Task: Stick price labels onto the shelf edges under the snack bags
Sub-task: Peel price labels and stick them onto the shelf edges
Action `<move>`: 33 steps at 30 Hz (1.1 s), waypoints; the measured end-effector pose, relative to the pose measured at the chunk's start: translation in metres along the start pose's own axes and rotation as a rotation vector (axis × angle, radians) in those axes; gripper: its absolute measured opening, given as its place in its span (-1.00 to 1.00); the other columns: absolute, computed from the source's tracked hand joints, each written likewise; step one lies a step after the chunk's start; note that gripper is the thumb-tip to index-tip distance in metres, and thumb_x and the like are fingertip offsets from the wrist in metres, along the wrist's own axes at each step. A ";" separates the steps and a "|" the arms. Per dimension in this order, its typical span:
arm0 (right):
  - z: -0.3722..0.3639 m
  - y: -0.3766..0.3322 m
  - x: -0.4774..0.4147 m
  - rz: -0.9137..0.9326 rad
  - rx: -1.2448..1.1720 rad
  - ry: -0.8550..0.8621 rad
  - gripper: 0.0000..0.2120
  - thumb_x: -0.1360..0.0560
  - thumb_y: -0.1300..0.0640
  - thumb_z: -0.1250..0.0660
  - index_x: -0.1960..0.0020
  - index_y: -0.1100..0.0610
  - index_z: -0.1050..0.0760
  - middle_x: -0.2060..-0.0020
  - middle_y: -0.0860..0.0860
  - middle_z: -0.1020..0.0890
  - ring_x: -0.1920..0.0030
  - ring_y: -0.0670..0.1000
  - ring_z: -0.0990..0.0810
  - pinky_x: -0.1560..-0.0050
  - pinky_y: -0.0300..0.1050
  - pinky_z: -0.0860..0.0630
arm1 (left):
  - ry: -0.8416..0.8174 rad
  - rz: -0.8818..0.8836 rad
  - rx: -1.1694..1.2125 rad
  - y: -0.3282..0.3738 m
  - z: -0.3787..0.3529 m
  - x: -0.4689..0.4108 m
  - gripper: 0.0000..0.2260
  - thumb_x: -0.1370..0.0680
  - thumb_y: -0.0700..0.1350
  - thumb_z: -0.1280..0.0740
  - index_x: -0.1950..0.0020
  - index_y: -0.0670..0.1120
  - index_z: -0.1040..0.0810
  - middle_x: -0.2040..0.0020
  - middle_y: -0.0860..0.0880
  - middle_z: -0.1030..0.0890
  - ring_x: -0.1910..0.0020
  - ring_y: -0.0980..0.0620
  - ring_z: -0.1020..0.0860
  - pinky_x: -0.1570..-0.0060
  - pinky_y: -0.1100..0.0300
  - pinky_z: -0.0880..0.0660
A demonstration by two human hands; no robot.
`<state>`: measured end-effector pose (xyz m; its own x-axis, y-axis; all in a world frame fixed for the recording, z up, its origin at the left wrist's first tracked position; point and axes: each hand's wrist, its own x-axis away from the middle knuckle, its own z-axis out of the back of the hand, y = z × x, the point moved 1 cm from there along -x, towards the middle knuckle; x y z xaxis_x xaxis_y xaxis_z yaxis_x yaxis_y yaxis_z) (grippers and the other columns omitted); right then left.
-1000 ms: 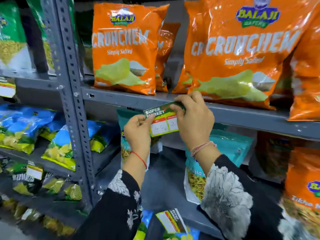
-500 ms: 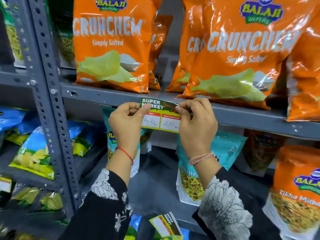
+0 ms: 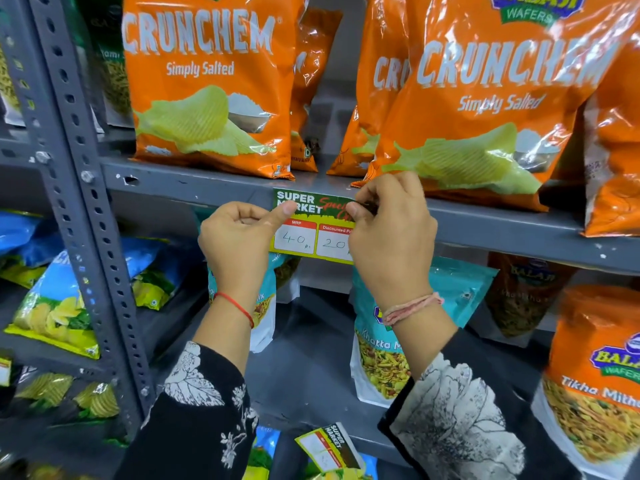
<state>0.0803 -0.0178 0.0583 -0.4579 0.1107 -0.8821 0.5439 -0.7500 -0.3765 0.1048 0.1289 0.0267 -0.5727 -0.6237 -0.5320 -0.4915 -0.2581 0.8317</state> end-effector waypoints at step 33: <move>0.457 0.400 0.000 -0.178 0.219 0.238 -0.72 -0.37 0.10 -0.30 0.05 0.30 -0.52 0.08 0.35 -0.55 -0.01 0.31 -0.49 -0.05 0.01 -0.34 | -0.629 0.153 0.219 0.182 -0.366 0.445 -0.75 -0.40 -0.14 -0.42 0.00 -0.25 -0.59 0.05 -0.22 -0.67 0.07 0.01 -0.62 0.12 0.27 -0.44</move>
<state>-0.0239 -0.6156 0.0369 -0.3416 0.3813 -0.8590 0.2949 -0.8243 -0.4832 0.0001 -0.4659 -0.0006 -0.8861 -0.0772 -0.4570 -0.4580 -0.0045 0.8889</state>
